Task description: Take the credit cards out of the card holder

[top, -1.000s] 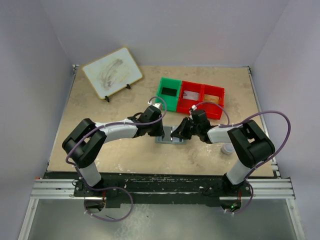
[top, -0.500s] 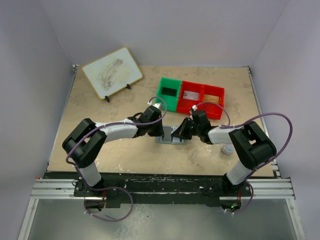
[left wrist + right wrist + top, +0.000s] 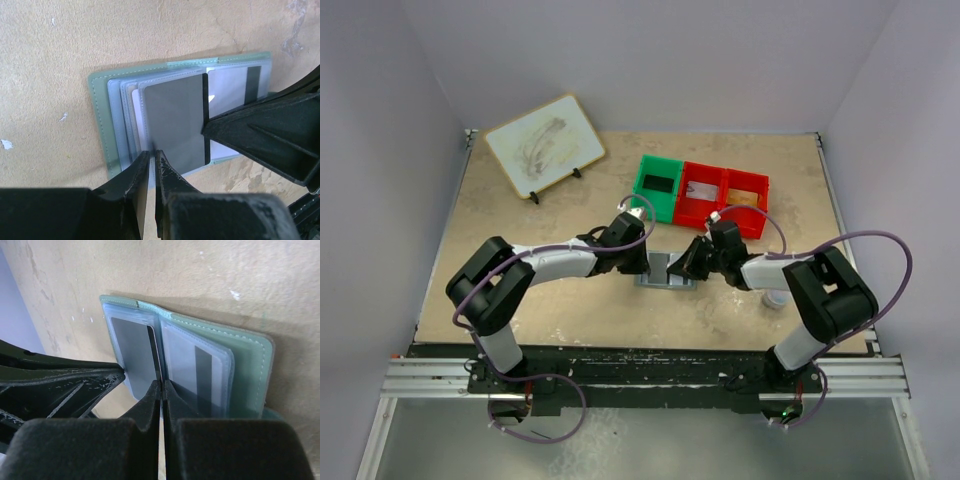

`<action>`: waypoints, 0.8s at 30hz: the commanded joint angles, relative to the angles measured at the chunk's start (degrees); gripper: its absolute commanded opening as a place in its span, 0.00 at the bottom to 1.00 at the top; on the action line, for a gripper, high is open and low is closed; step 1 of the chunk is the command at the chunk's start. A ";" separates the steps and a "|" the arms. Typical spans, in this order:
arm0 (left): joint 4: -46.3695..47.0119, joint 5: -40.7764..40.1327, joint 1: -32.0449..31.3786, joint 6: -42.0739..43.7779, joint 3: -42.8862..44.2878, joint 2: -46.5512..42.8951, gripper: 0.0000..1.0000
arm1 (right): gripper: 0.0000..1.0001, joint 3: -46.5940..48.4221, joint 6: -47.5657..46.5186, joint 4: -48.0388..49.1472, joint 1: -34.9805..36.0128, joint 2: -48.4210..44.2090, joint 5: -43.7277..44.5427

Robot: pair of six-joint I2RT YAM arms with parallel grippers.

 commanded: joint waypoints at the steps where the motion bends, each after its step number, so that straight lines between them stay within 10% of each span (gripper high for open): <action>1: -4.68 -2.27 0.02 2.16 -1.13 2.37 0.08 | 0.00 -1.19 -1.38 2.27 -2.14 -1.57 -3.05; 24: -1.34 1.11 -0.63 0.08 1.67 -2.68 0.19 | 0.00 -0.45 -3.98 -1.57 -2.84 -0.51 -1.92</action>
